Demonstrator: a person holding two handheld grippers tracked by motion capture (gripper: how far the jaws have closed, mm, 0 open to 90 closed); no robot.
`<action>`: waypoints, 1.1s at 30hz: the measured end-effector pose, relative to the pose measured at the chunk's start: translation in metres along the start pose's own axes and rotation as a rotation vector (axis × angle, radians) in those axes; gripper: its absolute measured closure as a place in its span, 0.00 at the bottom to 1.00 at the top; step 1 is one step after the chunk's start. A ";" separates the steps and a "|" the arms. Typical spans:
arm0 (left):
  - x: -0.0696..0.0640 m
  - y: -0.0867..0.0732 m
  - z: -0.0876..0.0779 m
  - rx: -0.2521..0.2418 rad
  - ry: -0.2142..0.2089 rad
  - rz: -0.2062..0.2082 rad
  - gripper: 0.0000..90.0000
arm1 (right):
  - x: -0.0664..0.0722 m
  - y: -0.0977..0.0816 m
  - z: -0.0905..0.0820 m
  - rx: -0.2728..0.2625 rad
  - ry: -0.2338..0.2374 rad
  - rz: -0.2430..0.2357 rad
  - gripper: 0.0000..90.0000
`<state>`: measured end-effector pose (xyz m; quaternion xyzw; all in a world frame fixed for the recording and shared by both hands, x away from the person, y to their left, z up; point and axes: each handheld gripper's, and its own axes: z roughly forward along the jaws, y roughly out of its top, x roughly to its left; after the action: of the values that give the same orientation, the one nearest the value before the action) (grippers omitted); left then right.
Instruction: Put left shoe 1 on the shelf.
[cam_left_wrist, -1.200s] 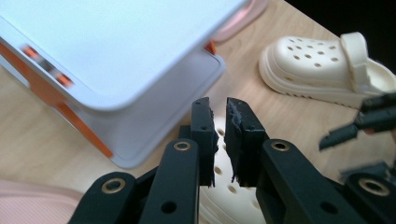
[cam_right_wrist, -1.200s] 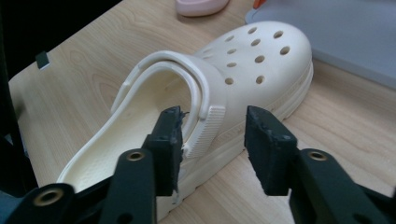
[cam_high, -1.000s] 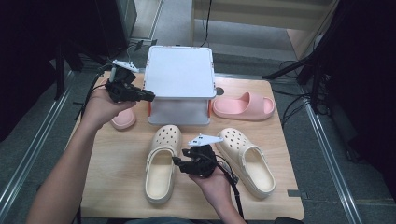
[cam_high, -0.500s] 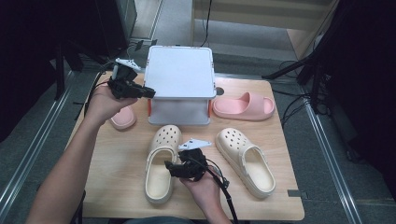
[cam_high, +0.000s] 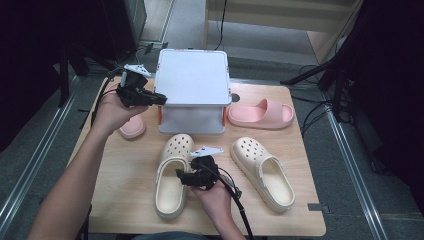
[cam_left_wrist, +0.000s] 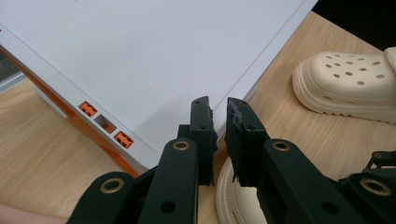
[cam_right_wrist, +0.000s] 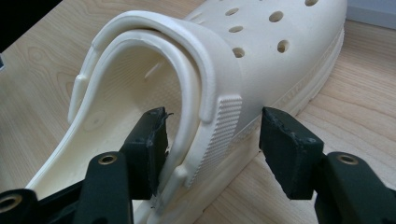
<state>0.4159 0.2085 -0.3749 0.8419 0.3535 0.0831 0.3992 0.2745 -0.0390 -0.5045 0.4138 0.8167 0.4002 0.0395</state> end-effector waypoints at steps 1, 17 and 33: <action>0.000 0.000 0.000 0.000 0.000 0.001 0.90 | 0.000 0.000 0.000 0.002 -0.002 -0.002 0.48; -0.001 -0.002 0.000 -0.009 0.007 0.007 0.90 | -0.014 0.014 -0.006 0.021 -0.017 0.054 0.86; -0.001 -0.003 0.000 -0.018 0.005 -0.005 0.90 | -0.041 0.072 -0.007 -0.050 -0.099 0.055 0.87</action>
<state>0.4141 0.2094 -0.3765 0.8370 0.3560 0.0875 0.4062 0.3445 -0.0480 -0.4613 0.4544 0.7919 0.4003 0.0789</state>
